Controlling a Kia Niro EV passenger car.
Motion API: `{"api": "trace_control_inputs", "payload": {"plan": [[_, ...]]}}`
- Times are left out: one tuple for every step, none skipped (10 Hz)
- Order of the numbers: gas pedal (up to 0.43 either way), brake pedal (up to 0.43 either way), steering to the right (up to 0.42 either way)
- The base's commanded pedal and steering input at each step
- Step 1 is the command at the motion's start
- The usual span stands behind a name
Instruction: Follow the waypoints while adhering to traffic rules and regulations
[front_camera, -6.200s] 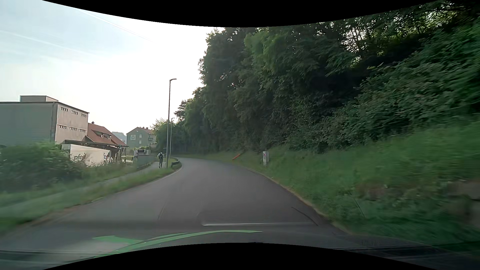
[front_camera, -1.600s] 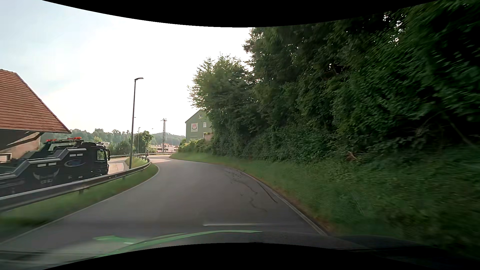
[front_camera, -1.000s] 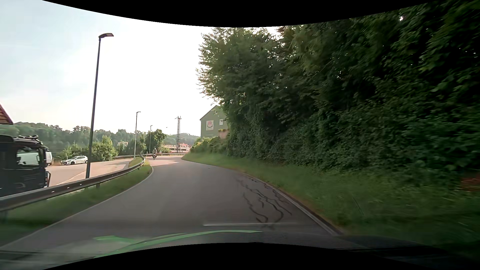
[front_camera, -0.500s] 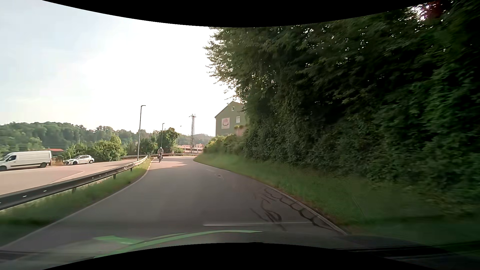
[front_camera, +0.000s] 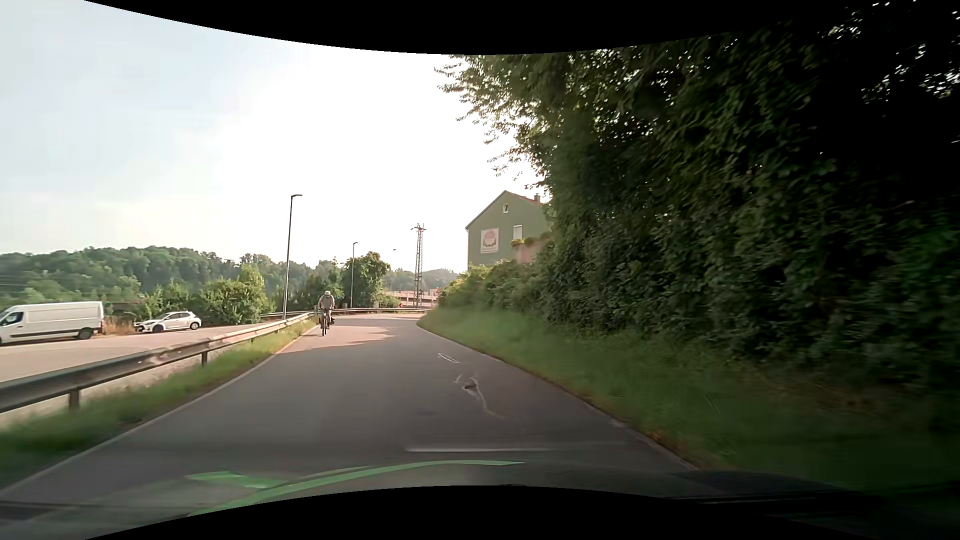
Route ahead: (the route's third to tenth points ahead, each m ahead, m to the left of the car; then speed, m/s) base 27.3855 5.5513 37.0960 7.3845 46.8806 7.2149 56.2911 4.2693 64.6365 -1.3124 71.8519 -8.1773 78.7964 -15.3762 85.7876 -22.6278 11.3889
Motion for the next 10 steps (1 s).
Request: {"api": "trace_control_inputs", "payload": {"plan": [[0.039, 0.0, -0.072], [0.039, 0.0, -0.071], [0.039, 0.0, -0.071], [0.039, 0.0, -0.071], [0.039, 0.0, -0.071], [0.039, 0.0, -0.067], [0.039, 0.0, -0.064], [0.039, 0.0, -0.06], [0.039, 0.0, -0.058], [0.039, 0.0, -0.056]]}}
